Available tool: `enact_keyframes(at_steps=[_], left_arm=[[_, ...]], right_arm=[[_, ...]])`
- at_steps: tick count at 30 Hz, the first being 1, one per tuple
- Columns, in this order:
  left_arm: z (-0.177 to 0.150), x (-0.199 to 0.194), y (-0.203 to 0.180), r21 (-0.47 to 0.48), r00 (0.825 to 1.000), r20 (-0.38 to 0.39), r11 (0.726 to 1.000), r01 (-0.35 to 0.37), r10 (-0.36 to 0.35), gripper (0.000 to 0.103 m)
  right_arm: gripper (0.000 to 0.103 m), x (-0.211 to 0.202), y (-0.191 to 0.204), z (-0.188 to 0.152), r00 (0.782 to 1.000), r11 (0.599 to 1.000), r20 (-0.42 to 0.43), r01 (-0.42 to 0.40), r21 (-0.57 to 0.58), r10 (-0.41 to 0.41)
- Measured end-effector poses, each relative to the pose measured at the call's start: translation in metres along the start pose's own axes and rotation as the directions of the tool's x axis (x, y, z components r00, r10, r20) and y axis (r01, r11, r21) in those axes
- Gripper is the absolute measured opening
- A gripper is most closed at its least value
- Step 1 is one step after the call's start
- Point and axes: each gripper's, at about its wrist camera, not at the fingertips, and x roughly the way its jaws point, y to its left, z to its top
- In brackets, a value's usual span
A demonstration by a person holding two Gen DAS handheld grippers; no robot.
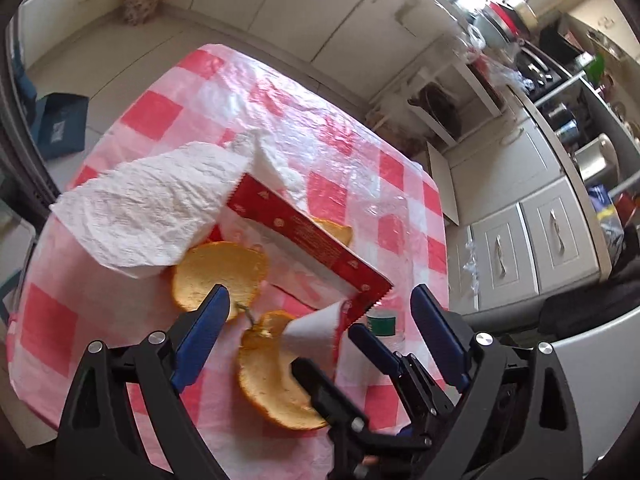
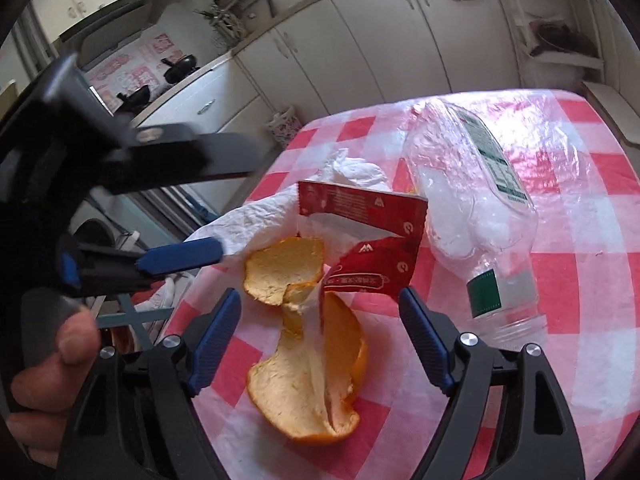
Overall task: Collect trash
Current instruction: 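Pass the held wrappers from the left gripper into the right gripper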
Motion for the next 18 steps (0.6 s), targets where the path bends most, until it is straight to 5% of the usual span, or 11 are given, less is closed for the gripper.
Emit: enact_keyframes(at_steps=[6, 11, 16, 18], left_arm=[[0.002, -0.010, 0.032, -0.065, 1.000, -0.001, 0.998, 0.011, -0.011, 0.088], [-0.013, -0.007, 0.041, -0.055, 0.999, -0.040, 0.998, -0.002, -0.001, 0.088], [-0.039, 0.004, 0.061, -0.057, 0.992, -0.127, 0.998, -0.016, 0.009, 0.088], [-0.051, 0.012, 0.072, -0.086, 0.986, -0.169, 0.996, -0.005, -0.010, 0.088]], right_arm=[[0.078, 0.000, -0.022, 0.001, 0.996, 0.991, 0.003, 0.093, 0.092, -0.093], [0.076, 0.011, -0.039, 0.005, 0.998, 0.980, -0.016, 0.057, 0.191, -0.055], [0.020, 0.021, -0.018, 0.006, 0.999, 0.992, -0.048, 0.018, 0.127, -0.012], [0.009, 0.017, -0.016, 0.006, 0.999, 0.993, -0.038, 0.014, 0.120, -0.010]])
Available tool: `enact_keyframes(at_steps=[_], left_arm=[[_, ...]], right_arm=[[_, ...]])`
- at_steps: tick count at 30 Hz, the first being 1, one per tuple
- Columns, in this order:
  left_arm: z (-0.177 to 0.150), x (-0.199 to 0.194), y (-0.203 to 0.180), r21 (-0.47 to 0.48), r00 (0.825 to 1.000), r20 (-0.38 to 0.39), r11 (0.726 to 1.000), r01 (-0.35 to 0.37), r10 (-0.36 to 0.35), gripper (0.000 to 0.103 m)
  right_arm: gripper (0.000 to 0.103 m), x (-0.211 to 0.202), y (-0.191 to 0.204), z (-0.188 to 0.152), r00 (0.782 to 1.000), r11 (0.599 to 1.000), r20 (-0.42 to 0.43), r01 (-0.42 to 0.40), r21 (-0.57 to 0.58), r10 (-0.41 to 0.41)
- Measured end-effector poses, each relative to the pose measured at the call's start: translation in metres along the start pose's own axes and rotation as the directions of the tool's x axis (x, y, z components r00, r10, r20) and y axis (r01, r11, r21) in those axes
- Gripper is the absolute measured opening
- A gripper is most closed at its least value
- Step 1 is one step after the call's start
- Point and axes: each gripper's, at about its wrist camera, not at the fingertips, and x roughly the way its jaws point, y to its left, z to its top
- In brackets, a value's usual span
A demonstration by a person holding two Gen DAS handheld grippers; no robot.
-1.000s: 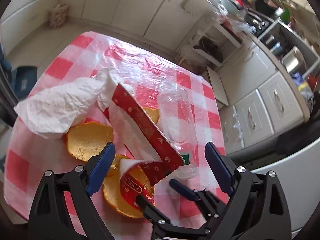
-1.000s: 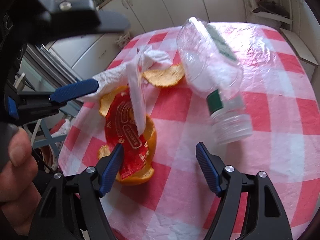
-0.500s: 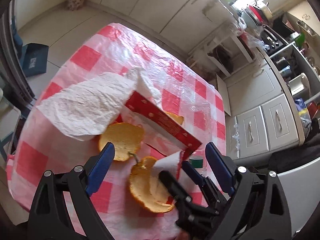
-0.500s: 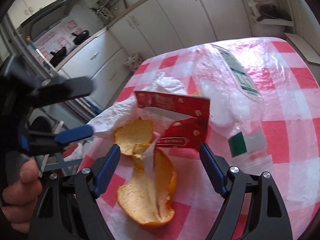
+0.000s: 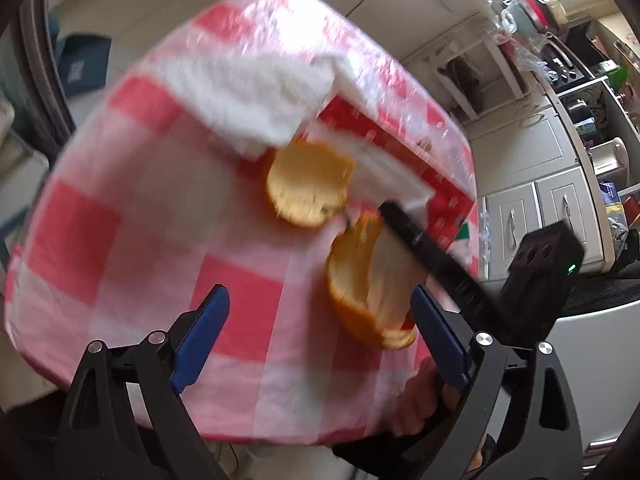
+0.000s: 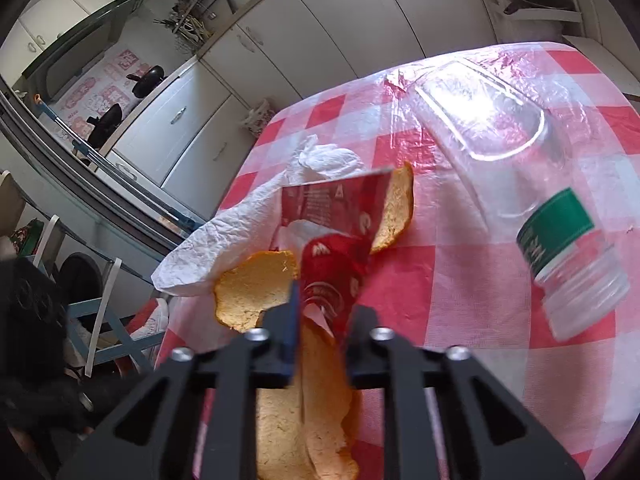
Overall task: Collect trash
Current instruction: 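Pass the held wrappers from the left gripper into the right gripper, then grasp an orange peel with the left gripper while the right carries the wrappers toward the bucket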
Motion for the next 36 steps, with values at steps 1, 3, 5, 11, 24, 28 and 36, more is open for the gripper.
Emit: enact_keyframes(at_steps=[1, 3, 5, 11, 24, 28, 36], left_arm=[[-0.005, 0.007, 0.005, -0.020, 1.000, -0.028, 1.000, 0.010, -0.011, 0.088], [-0.011, 0.012, 0.005, -0.022, 1.000, -0.019, 1.000, 0.002, -0.002, 0.089], [-0.014, 0.017, -0.001, -0.014, 0.999, -0.037, 1.000, 0.021, -0.021, 0.089], [-0.026, 0.030, -0.023, 0.059, 0.999, -0.004, 0.997, -0.050, 0.050, 0.088], [-0.043, 0.041, -0.065, 0.184, 0.977, 0.140, 0.965, -0.186, 0.161, 0.023], [-0.046, 0.027, -0.075, 0.224, 0.962, 0.214, 0.950, -0.219, 0.171, 0.014], [-0.063, 0.018, -0.085, 0.278, 0.971, 0.216, 0.946, -0.165, 0.106, 0.011]], right_arm=[[0.007, -0.006, 0.000, 0.000, 1.000, 1.000, 0.016, 0.006, -0.007, -0.006], [0.006, -0.010, -0.001, 0.001, 0.999, 1.000, 0.037, 0.006, -0.007, -0.005], [0.005, -0.024, -0.003, 0.001, 0.998, 1.000, 0.064, 0.005, -0.011, -0.004], [0.004, -0.076, 0.001, -0.001, 0.986, 0.998, 0.167, 0.005, -0.059, 0.005], [0.004, -0.165, -0.027, -0.024, 0.955, 0.996, 0.290, 0.078, -0.032, -0.066], [0.004, -0.189, -0.044, -0.034, 0.937, 0.992, 0.327, 0.124, 0.004, -0.118], [0.004, -0.215, -0.099, -0.060, 0.901, 0.952, 0.316, 0.257, 0.165, -0.298]])
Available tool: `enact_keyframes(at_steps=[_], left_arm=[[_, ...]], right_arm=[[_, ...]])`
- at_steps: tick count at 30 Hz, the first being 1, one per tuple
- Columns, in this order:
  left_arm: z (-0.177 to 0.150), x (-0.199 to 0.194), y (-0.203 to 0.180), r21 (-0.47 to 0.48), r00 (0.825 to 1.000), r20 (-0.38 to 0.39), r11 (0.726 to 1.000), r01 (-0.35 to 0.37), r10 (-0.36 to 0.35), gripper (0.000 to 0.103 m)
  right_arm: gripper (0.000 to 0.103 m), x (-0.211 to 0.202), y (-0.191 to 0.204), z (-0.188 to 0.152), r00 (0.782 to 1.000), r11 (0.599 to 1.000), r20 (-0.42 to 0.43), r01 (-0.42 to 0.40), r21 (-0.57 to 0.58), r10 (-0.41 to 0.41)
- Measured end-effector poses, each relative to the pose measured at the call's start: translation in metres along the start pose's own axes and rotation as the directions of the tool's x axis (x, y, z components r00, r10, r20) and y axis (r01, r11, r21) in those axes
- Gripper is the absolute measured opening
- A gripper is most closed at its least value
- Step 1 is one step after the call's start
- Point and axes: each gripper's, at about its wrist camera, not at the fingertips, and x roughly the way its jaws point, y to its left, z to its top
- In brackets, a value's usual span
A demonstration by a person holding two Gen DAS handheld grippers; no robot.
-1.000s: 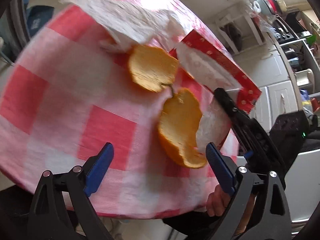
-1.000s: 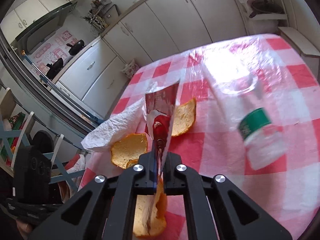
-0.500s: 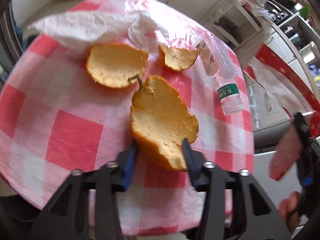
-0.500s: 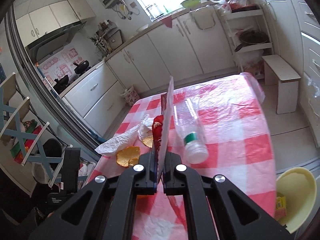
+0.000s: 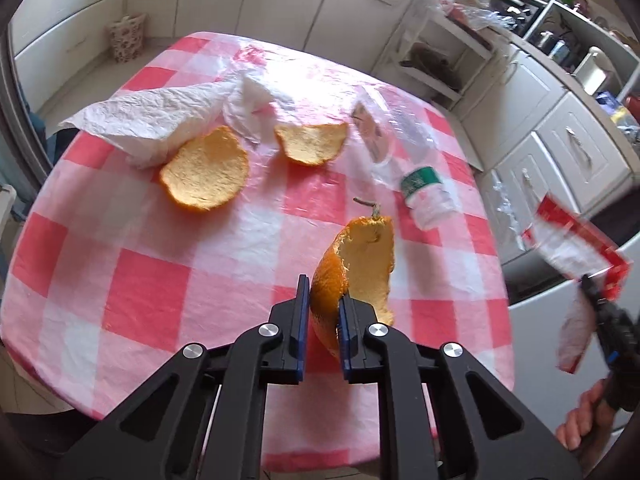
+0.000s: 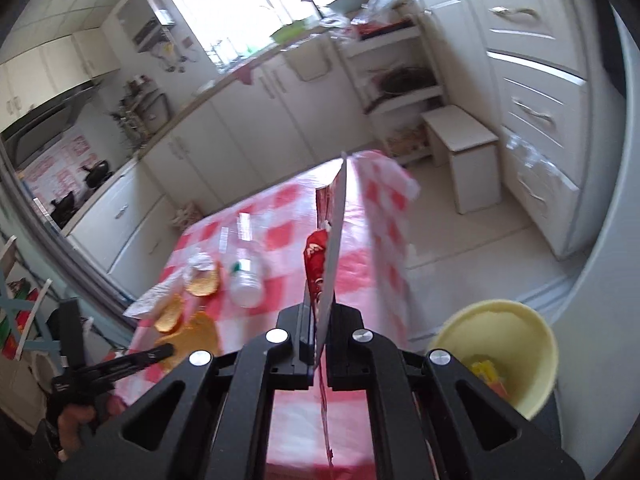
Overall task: Collect trash
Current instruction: 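Grasp an orange peel with the left gripper while the right carries the wrappers toward the bucket, then carry wrappers and peel over the yellow bucket and open both grippers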
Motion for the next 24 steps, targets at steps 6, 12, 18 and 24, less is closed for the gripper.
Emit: enact_keyframes(at_steps=[6, 12, 18, 24], left_arm=[[-0.013, -0.018, -0.030, 0.054, 0.989, 0.026, 0.988, 0.143, -0.145, 0.011], [-0.025, -0.028, -0.067, 0.108, 0.973, 0.011, 0.967, 0.229, -0.231, 0.011], [-0.038, -0.025, -0.100, 0.136, 0.962, -0.023, 0.952, 0.274, -0.273, 0.011], [-0.052, -0.012, -0.139, 0.172, 0.956, -0.063, 0.940, 0.293, -0.287, 0.011]], right_arm=[[0.004, 0.007, -0.044, -0.020, 0.986, 0.986, -0.075, 0.153, 0.061, -0.149], [0.004, 0.031, -0.087, -0.033, 0.957, 0.961, -0.180, 0.250, 0.123, -0.226], [0.004, 0.057, -0.119, -0.055, 0.936, 0.941, -0.271, 0.280, 0.192, -0.224], [0.053, 0.061, -0.135, -0.060, 0.930, 0.923, -0.295, 0.296, 0.246, -0.220]])
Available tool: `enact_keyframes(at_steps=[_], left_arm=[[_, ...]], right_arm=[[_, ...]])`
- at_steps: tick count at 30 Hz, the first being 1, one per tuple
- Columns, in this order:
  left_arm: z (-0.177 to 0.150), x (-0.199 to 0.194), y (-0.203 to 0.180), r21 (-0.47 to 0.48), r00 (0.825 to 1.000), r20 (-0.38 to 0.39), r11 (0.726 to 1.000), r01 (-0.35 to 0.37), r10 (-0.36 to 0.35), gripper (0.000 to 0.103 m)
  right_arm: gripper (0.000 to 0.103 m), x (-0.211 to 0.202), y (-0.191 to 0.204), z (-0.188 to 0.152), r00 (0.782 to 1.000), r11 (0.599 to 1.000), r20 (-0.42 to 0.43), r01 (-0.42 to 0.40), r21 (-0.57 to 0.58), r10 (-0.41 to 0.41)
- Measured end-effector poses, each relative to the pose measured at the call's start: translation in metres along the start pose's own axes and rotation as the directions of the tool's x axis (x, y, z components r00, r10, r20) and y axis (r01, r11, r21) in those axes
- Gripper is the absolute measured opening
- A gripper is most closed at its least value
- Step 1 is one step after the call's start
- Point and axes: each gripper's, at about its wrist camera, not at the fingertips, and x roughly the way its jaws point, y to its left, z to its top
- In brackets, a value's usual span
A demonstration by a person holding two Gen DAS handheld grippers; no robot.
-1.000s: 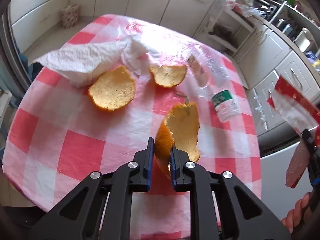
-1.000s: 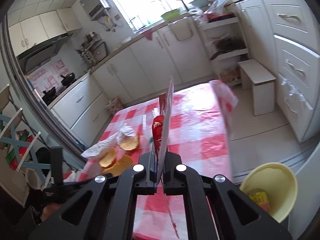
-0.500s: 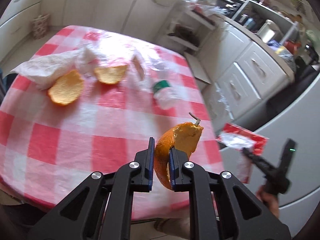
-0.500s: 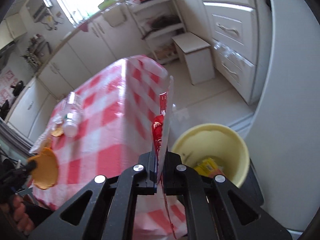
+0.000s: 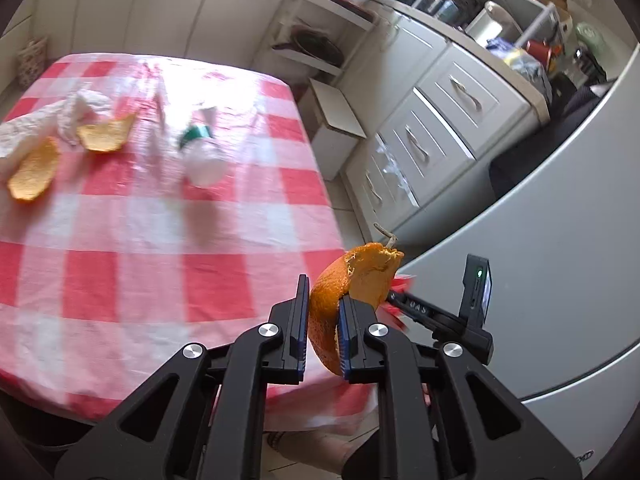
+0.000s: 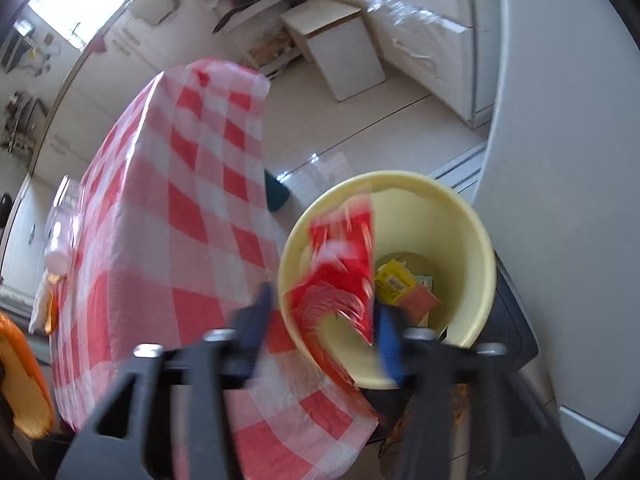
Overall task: Collect trash
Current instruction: 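Carry wrappers and peel over the yellow bucket and open both grippers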
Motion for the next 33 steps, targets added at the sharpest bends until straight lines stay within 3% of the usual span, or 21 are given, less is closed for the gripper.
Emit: enact_keyframes(at_steps=[3, 7, 15, 19, 23, 26, 33], left_arm=[[-0.004, 0.016, -0.020, 0.027, 1.000, -0.022, 1.000, 0.003, -0.002, 0.011], [-0.004, 0.041, -0.044, 0.062, 0.999, -0.054, 0.998, -0.003, 0.006, 0.012], [-0.006, 0.099, -0.081, 0.112, 0.993, -0.102, 0.993, -0.043, 0.054, 0.012], [-0.007, 0.136, -0.098, 0.123, 0.987, -0.140, 0.990, -0.065, 0.082, 0.013], [-0.007, 0.161, -0.109, 0.116, 0.979, -0.176, 0.989, -0.087, 0.107, 0.030], [-0.008, 0.162, -0.114, 0.126, 0.980, -0.170, 0.988, -0.087, 0.108, 0.041], [-0.007, 0.140, -0.109, 0.129, 0.982, -0.153, 0.988, -0.089, 0.109, 0.044]], right_arm=[[0.053, -0.017, -0.004, 0.005, 0.999, 0.999, 0.031, -0.029, 0.029, 0.028], [0.059, -0.058, -0.007, 0.012, 0.986, 0.993, 0.138, -0.100, 0.062, 0.091], [0.064, -0.139, -0.002, 0.022, 0.921, 0.981, 0.350, -0.192, 0.030, 0.169], [0.064, -0.153, -0.006, 0.028, 0.904, 0.975, 0.384, -0.218, 0.032, 0.190], [0.064, -0.156, -0.015, 0.031, 0.900, 0.969, 0.388, -0.241, 0.060, 0.200], [0.064, -0.155, -0.014, 0.034, 0.897, 0.965, 0.388, -0.255, 0.064, 0.212], [0.065, -0.157, -0.001, 0.033, 0.891, 0.961, 0.384, -0.274, 0.035, 0.240]])
